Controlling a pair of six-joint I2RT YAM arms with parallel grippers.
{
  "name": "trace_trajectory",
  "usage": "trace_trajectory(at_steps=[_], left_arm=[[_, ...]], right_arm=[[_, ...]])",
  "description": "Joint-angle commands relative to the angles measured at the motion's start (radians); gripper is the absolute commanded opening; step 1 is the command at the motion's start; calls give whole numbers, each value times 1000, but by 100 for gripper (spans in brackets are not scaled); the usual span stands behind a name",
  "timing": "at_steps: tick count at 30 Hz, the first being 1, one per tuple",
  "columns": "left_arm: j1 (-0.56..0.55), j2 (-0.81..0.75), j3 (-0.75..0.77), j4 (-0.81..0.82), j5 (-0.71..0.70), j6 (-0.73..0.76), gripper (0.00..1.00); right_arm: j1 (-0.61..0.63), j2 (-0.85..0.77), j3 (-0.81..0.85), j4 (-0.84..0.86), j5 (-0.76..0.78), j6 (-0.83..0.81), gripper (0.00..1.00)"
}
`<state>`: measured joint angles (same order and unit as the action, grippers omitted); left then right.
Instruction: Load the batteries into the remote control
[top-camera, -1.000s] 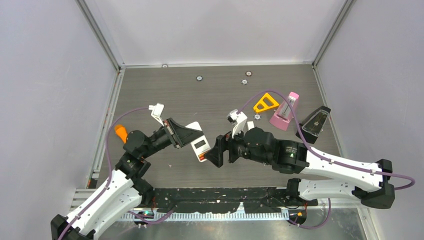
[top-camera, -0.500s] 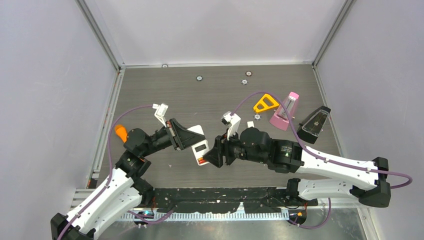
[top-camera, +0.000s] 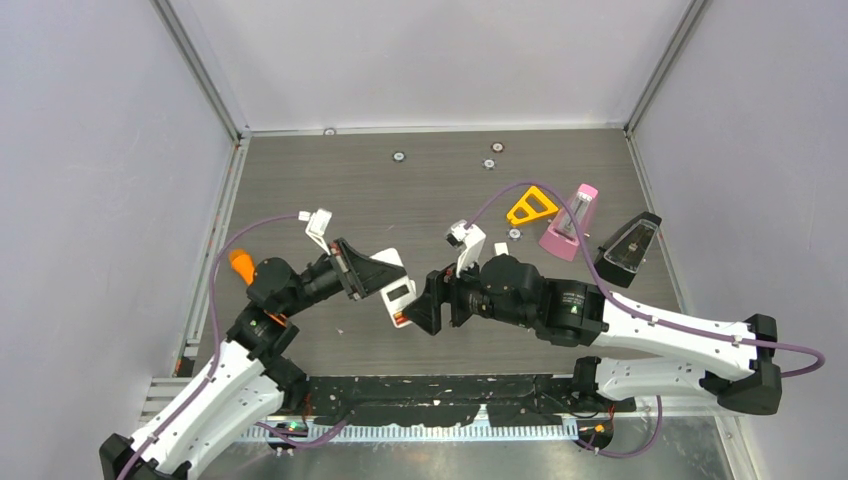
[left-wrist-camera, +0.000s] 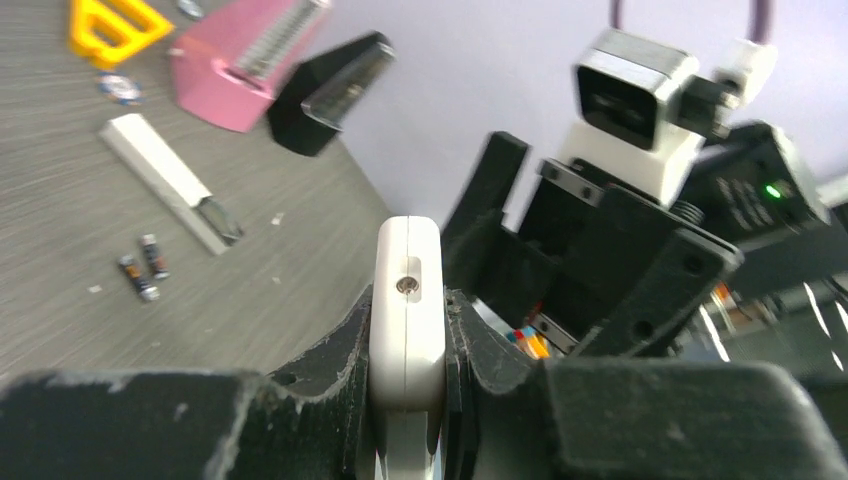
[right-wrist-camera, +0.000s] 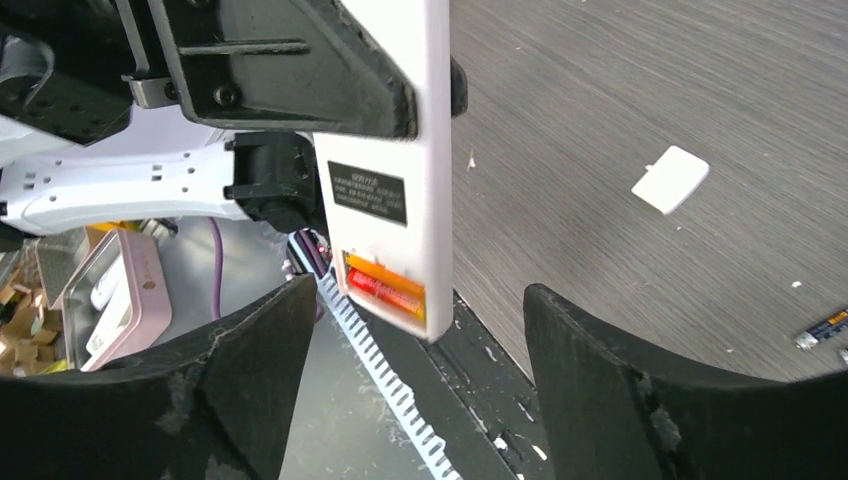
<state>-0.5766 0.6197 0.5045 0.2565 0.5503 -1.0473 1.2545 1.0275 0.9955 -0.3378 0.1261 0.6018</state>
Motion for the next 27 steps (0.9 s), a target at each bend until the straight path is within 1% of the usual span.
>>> trace_trajectory(at_steps=[1,3,6,9,10,12,13,14,15,16,17,18,19,20,22,24,27], left_arm=[[21,-80,39,-238,-232,93,0],[39,-130,30,-358,-354,108,0],[64,-199,8,-477,-470,103,0],[73,-261,1,-575,-587,100,0],[73,-278,5,-619,-627,99,0],[73,-301,16,-674,-687,96,0],[73,-308,22,-689,-704,97,0],[73,-313,29,-703,-718,99,0],[75,-316,36,-713,-728,100,0],[75,-315,44,-720,-737,107,0],[75,-314,53,-734,-749,110,0],[75,-311,65,-751,-764,110,0],[75,-308,79,-766,-777,111,0],[75,-305,90,-785,-792,112,0],[75,-299,111,-817,-819,114,0],[75,-294,127,-836,-847,120,0],[75,-281,138,-837,-869,134,0]], right_arm=[[-11,-26,21,-18,95,39,82],[-32,-21,12,-50,126,65,83],[-70,2,-4,-106,151,97,83],[-141,32,-18,-115,129,48,81],[-158,55,-25,-97,90,16,81],[-215,107,-26,-68,21,-102,81],[-248,132,-20,-62,-24,-201,81],[-260,189,0,-59,-41,-310,81],[-274,219,12,-58,-60,-363,81],[-277,283,42,-66,-63,-473,82],[-280,317,61,-73,-79,-527,82],[-279,385,97,-93,-89,-638,82],[-279,447,112,-108,-105,-684,82],[-279,473,140,-114,-108,-770,82],[-280,548,181,-130,-110,-868,83],[-282,609,210,-126,-158,-933,84],[-283,717,290,-163,-161,-976,84]])
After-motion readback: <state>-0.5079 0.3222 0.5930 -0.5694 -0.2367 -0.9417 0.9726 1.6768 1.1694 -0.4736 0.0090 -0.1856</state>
